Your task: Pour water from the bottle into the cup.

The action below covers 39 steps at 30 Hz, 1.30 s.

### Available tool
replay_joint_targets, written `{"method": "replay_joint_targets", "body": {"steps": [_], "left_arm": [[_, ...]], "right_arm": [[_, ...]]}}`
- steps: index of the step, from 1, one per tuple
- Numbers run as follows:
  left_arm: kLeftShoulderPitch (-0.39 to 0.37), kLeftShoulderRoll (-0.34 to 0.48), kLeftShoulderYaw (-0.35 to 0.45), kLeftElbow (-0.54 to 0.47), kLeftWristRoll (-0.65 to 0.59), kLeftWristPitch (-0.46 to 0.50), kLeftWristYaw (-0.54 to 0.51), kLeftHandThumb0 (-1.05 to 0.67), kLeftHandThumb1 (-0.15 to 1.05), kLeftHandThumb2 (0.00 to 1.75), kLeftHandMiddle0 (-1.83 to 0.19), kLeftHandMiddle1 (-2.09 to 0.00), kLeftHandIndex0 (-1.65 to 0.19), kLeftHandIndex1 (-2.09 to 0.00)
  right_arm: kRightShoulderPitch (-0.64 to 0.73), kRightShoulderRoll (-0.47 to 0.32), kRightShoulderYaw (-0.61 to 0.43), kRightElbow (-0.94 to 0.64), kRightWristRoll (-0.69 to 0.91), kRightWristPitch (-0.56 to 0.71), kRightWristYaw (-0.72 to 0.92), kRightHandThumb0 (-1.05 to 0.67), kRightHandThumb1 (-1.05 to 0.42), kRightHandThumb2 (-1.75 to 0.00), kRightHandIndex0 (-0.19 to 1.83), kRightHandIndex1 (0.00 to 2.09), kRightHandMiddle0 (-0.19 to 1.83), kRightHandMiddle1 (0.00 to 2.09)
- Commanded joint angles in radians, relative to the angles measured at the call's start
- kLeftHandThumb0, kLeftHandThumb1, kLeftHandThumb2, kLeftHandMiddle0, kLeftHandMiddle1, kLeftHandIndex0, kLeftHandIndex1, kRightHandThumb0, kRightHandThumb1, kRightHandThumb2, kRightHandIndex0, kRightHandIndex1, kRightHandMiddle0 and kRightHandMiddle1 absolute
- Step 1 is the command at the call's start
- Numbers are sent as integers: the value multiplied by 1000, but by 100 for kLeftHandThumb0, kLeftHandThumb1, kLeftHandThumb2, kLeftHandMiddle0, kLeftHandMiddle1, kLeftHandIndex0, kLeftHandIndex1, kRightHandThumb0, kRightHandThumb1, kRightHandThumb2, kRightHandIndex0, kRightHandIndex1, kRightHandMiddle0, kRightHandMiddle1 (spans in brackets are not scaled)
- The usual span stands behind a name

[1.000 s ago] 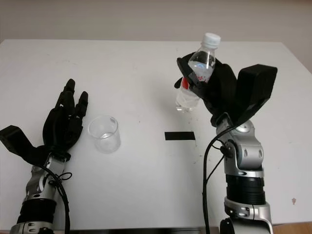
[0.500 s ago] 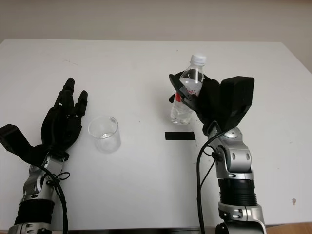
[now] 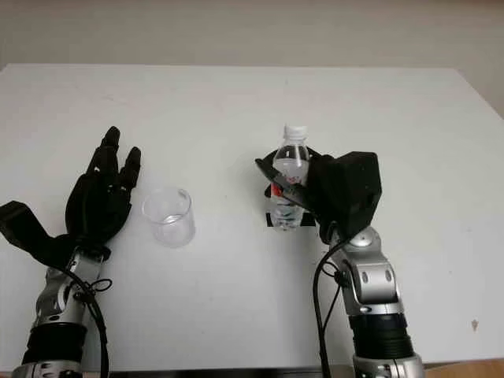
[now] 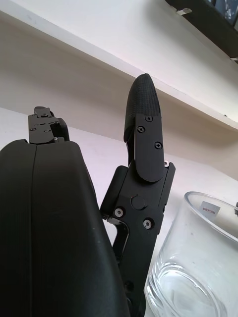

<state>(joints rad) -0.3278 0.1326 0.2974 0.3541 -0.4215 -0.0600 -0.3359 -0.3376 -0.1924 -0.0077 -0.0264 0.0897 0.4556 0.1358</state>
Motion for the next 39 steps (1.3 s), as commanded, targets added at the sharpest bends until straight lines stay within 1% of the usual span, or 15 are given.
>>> {"method": "replay_joint_targets", "body": {"steps": [1, 6, 9, 14, 21, 28, 31, 34, 36, 37, 38, 39], "left_arm": [[9, 3, 2, -18, -2, 2, -1, -69, 105, 37, 9, -6, 7, -6], [13, 7, 2, -22, -1, 4, -4, -69, 105, 38, 9, -5, 8, -5], [12, 8, 5, -18, -3, 3, -4, -69, 105, 38, 9, -5, 8, -6], [14, 6, 5, -20, -1, 2, -3, -69, 105, 37, 9, -5, 8, -6], [14, 10, 7, -24, -1, 10, -1, -69, 105, 36, 8, -6, 7, -6], [11, 18, 5, -18, 4, 11, -2, -69, 105, 37, 8, -5, 7, -6], [8, 15, 10, -15, -8, 13, -7, -68, 105, 37, 8, -5, 7, -6], [8, 17, 9, -13, -4, 9, -8, -68, 105, 37, 8, -5, 7, -6], [9, 17, 8, -16, -3, 12, -5, -69, 105, 37, 8, -5, 7, -6], [9, 17, 8, -18, -3, 15, -4, -69, 105, 37, 8, -5, 6, -6], [10, 18, 7, -18, -2, 14, -3, -69, 105, 37, 8, -6, 6, -6], [10, 18, 7, -19, -1, 14, -2, -69, 105, 37, 8, -6, 6, -6]], "right_arm": [[11, 6, -1, -21, -3, -16, 1, -42, -105, -36, 164, 209, 122, 209], [22, 5, 17, 10, -50, -76, -13, -41, -105, -36, 163, 209, 122, 209], [23, 10, 17, 39, -70, -120, -23, -41, -105, -36, 158, 209, 118, 209], [14, 24, 4, 102, -72, -197, -32, -43, -105, -37, 156, 209, 116, 209], [8, 35, -5, 148, -65, -255, -28, -42, -105, -37, 154, 209, 114, 209], [6, 42, -14, 175, -52, -286, -19, -42, -105, -37, 155, 209, 116, 209], [8, 40, -15, 173, -48, -275, -9, -42, -105, -37, 156, 209, 118, 209], [7, 22, -14, 167, -29, -244, 39, -41, -105, -35, 155, 209, 117, 209], [7, 13, -15, 166, -20, -232, 68, -44, -105, -26, 143, 209, 107, 209], [7, 13, -17, 163, -17, -222, 72, -46, -105, -20, 132, 209, 97, 209], [8, 15, -23, 157, -9, -207, 74, -49, -104, -13, 108, 209, 71, 209], [9, 17, -25, 151, -6, -195, 73, -51, -104, -10, 94, 209, 54, 209]]}}
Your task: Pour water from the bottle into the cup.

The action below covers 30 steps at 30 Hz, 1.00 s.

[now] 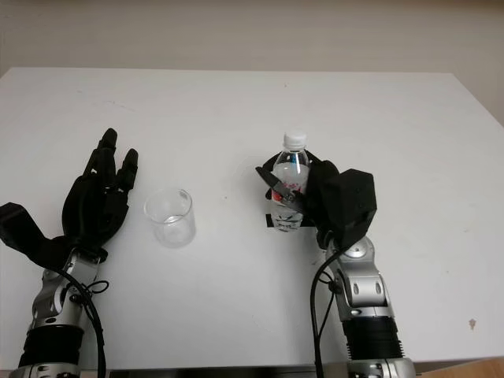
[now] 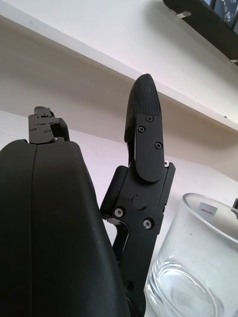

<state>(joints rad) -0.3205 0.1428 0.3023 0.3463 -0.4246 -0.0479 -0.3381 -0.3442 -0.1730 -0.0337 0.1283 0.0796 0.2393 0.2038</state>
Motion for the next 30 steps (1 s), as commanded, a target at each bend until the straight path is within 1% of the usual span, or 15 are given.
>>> {"method": "replay_joint_targets", "body": {"steps": [1, 2, 4, 5, 6, 7, 8, 9, 10, 14, 16, 20, 24, 27, 30], "left_arm": [[3, 8, 2, -11, 3, 1, 1, -69, 105, 37, 7, -6, 6, -6], [3, 8, 2, -11, 4, 1, 1, -69, 105, 37, 7, -6, 5, -6], [3, 7, 1, -15, 4, 4, 6, -69, 105, 37, 7, -6, 6, -6], [3, 7, 0, -14, 5, 3, 5, -69, 105, 37, 7, -6, 6, -6], [3, 8, 0, -14, 5, 3, 4, -69, 105, 37, 8, -5, 6, -6], [3, 9, 0, -14, 5, 3, 4, -69, 105, 37, 8, -5, 6, -6], [1, 8, 0, -11, 6, 1, 3, -69, 105, 38, 8, -5, 6, -6], [-1, 8, 1, -7, 4, -2, 1, -69, 105, 38, 7, -6, 5, -6], [-2, 8, 2, -5, 3, -3, 0, -69, 105, 38, 7, -6, 5, -6], [-9, 7, 5, 0, -4, 1, -2, -68, 105, 36, 7, -5, 5, -6], [-12, 10, 3, 5, -1, -1, -5, -69, 105, 37, 8, -5, 6, -6], [-16, 11, 5, 6, -3, 2, -6, -69, 105, 38, 8, -5, 6, -5], [-17, 9, 8, 4, -11, 7, -6, -68, 105, 37, 7, -6, 6, -6], [-14, 11, 5, 0, -4, 5, -1, -68, 105, 37, 7, -5, 6, -6], [-15, 12, 6, 4, -4, 6, -1, -69, 105, 37, 7, -5, 6, -6]], "right_arm": [[18, -2, 0, -10, 4, 28, 3, -53, -103, -8, 77, 209, 39, 209], [20, -4, 1, -14, 1, 26, 4, -56, -101, -6, 48, 209, 22, 205], [24, -15, 3, -21, -2, 31, 16, -58, -98, -5, 19, 209, 4, 197], [26, -24, 8, -28, -12, 40, 19, -61, -96, -5, -1, 207, -6, 189], [27, -35, 17, -36, -26, 51, 22, -63, -95, -5, -10, 203, -10, 184], [29, -42, 22, -43, -38, 58, 23, -66, -95, -5, -15, 187, -15, 176], [31, -51, 27, -47, -48, 57, 27, -67, -95, -5, -17, 183, -16, 174], [33, -57, 29, -53, -53, 58, 32, -69, -94, -5, -18, 167, -18, 168], [36, -63, 31, -57, -58, 57, 36, -70, -94, -5, -19, 161, -19, 165], [46, -82, 24, -63, -57, 42, 57, -71, -92, -5, -19, 151, -19, 153], [52, -87, 16, -70, -47, 41, 69, -71, -91, -5, -19, 138, -19, 143], [70, -103, 9, -91, -39, 39, 89, -72, -89, -5, -19, 100, -19, 114], [97, -113, 1, -113, -28, 23, 111, -68, -86, -5, -18, 65, -13, 75], [117, -107, -11, -133, -12, 19, 116, -66, -84, -5, -13, 48, -6, 53], [135, -103, -19, -144, 0, -2, 114, -65, -83, -5, -10, 35, -2, 40]]}}
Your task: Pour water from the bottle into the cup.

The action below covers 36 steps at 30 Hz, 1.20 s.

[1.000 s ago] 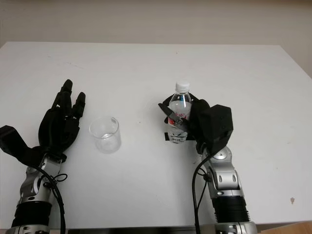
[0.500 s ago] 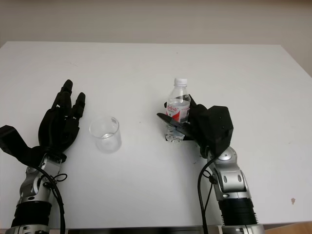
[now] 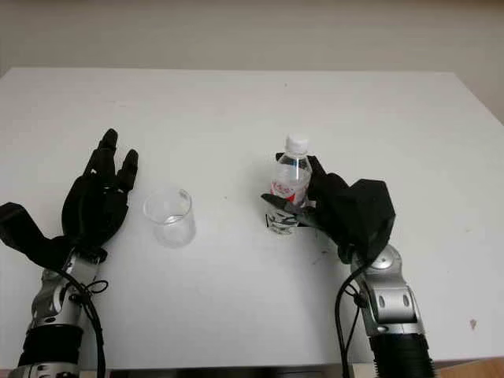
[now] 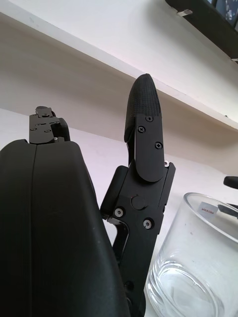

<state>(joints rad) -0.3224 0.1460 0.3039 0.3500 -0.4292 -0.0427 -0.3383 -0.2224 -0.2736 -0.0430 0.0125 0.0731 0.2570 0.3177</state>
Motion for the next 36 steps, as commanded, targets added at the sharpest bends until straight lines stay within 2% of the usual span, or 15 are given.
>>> {"method": "replay_joint_targets", "body": {"steps": [1, 6, 10, 15, 19, 24, 31, 36], "left_arm": [[-13, 8, 6, 1, -1, 1, 1, -69, 105, 37, 7, -5, 5, -6], [-14, 6, 7, 0, -8, 8, -2, -68, 105, 36, 8, -5, 6, -5], [-14, 4, 3, 2, 1, -2, -2, -69, 105, 37, 8, -5, 6, -5], [-14, 4, 0, 13, 2, -15, -14, -69, 105, 37, 8, -5, 7, -5], [-11, 3, -1, 9, 8, -15, -4, -70, 105, 37, 8, -5, 7, -5], [-13, 3, 2, 15, 1, -14, -10, -69, 105, 37, 8, -5, 7, -5], [-15, 3, -1, 19, 8, -22, -9, -70, 105, 37, 8, -5, 7, -5], [-15, 4, 3, 18, -3, -13, -12, -69, 105, 36, 9, -5, 7, -5]], "right_arm": [[18, -7, -9, -28, 5, -34, 5, -66, -84, -6, -11, 30, -3, 35], [47, -31, 1, -29, 1, -94, 47, -76, -83, -5, -18, 5, -15, 14], [60, -39, 13, -22, 0, -145, 82, -84, -84, -6, -19, 0, -19, 1], [69, -21, 32, 17, -66, -212, 22, -93, -88, -6, -19, 0, -19, 0], [72, -9, 62, 82, -183, -307, -99, -100, -89, -6, -19, 0, -19, 0], [72, 13, 86, 172, -251, -418, -197, -100, -91, -6, -19, 0, -19, 0], [59, 61, 102, 239, -274, -489, -278, -99, -91, -5, -19, 0, -19, 0], [51, 73, 95, 264, -236, -522, -268, -96, -90, -5, -19, 0, -19, 0]]}}
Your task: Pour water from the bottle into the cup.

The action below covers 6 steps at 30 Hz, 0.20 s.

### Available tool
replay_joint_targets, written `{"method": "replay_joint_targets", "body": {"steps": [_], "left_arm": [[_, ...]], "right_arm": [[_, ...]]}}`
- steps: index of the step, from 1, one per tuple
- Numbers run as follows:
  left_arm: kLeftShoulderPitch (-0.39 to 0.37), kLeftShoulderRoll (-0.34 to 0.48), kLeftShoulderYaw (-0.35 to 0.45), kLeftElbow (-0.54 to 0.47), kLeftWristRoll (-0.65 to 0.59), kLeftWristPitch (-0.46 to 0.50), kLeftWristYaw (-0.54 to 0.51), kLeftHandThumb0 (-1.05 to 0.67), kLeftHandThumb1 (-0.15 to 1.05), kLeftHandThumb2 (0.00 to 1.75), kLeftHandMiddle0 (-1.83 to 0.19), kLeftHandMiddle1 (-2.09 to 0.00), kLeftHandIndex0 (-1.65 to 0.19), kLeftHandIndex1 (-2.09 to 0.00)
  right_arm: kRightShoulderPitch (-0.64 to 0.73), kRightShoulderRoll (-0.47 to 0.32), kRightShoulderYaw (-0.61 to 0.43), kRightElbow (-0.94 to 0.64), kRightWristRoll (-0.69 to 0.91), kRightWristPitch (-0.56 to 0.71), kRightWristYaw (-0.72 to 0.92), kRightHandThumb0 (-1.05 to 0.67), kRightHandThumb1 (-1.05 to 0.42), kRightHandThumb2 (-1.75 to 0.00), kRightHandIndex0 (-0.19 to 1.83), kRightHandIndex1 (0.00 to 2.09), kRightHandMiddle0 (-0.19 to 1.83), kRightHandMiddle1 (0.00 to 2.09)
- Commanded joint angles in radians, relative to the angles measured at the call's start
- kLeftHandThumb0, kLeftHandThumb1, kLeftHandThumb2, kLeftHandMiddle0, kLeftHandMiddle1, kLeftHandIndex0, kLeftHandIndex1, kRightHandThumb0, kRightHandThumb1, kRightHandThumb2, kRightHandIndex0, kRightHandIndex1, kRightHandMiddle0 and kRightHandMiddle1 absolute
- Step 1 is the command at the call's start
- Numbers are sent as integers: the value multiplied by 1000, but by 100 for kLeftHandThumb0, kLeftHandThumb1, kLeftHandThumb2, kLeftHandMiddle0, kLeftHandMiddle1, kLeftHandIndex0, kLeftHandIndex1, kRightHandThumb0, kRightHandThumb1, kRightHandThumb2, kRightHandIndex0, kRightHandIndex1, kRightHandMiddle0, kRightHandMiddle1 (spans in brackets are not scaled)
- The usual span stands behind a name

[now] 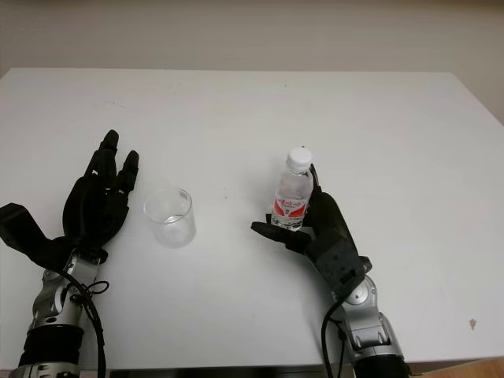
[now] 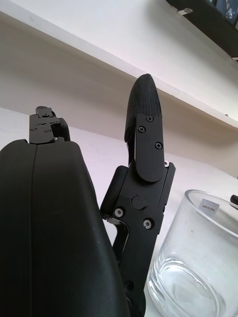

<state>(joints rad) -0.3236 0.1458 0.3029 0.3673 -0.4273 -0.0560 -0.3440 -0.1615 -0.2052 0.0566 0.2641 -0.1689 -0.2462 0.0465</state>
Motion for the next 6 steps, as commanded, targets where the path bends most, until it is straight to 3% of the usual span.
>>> {"method": "replay_joint_targets", "body": {"steps": [1, 6], "left_arm": [[-13, 4, 5, 1, -6, 0, -8, -69, 105, 36, 9, -5, 7, -5], [8, 16, 7, -17, -2, -2, -13, -69, 105, 37, 9, -5, 6, -6]], "right_arm": [[-11, 4, -5, 16, 10, -23, 5, -97, -90, -6, -19, 0, -19, 0], [13, 4, 3, -14, 9, -13, 10, -99, -92, -6, -19, 0, -19, 0]]}}
